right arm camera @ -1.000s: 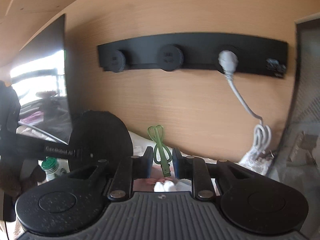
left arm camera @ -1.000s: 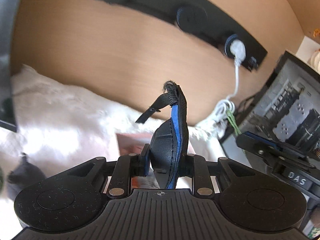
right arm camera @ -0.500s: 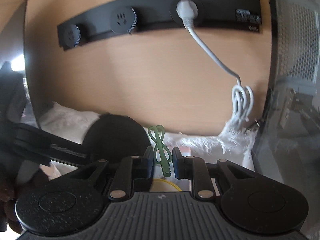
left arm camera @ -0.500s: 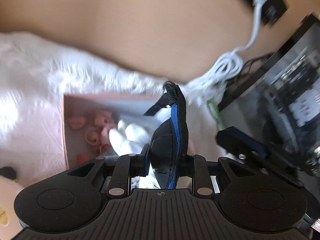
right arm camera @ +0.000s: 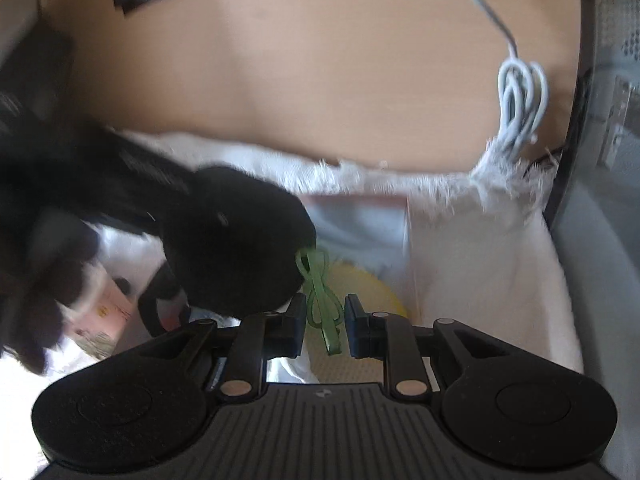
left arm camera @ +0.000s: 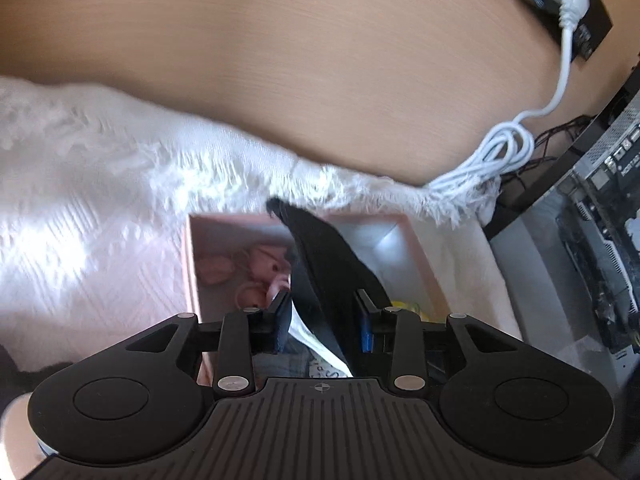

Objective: Organize soft objects

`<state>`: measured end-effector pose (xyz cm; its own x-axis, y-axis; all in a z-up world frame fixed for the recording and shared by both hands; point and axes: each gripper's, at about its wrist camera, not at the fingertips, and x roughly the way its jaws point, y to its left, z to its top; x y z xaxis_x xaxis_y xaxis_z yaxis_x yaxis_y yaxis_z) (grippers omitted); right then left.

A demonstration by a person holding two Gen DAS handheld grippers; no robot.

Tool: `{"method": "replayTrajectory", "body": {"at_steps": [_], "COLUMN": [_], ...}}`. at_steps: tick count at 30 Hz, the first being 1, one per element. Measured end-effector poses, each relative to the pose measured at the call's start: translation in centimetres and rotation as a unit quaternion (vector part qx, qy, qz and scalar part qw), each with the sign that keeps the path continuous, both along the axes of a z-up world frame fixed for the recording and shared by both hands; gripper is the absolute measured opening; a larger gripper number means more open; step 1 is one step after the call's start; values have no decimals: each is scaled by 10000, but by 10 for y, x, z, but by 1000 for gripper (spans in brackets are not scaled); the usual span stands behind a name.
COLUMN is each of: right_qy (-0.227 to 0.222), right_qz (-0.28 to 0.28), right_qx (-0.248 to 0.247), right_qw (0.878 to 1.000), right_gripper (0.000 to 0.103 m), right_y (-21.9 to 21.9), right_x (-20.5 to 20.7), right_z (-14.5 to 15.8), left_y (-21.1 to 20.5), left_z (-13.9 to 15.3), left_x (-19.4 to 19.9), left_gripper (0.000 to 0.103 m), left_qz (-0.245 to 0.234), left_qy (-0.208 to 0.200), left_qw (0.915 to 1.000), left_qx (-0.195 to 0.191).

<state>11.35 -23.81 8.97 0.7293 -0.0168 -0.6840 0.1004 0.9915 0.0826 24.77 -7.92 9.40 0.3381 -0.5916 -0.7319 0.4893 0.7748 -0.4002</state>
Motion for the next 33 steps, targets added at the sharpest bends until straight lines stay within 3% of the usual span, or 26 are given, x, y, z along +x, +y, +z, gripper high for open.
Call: {"method": "replayTrajectory", "body": {"at_steps": [4, 7, 10, 15, 18, 26, 33], "right_qy": [-72, -154, -297, -841, -928, -560, -624], "right_qz": [-223, -246, -335, -174, -181, -197, -262], "right_qx": [-223, -18, 23, 113, 155, -155, -160], "right_qw": [9995, 9996, 9990, 9962, 9954, 9981, 9976], "right_gripper": [20, 20, 28, 28, 28, 28, 28], "right_y": [0, -8, -13, -9, -9, 1, -8], "right_x": [21, 31, 21, 5, 6, 6, -7], "right_z": [-6, 0, 8, 32, 40, 28, 34], "left_y": [4, 2, -1, -6, -5, 7, -16], "left_z": [7, 6, 6, 1, -2, 19, -3], "left_x": [0, -4, -9, -13, -13, -11, -1], "left_gripper": [26, 27, 27, 27, 27, 23, 17], "left_qz": [77, -91, -267, -343, -303, 25, 39], "left_qy": [-182, -271, -325, -284, -303, -415, 264], "left_qw": [9992, 9974, 9959, 9953, 9965, 9991, 9991], "left_qx": [342, 658, 798, 859, 714, -22, -327]}}
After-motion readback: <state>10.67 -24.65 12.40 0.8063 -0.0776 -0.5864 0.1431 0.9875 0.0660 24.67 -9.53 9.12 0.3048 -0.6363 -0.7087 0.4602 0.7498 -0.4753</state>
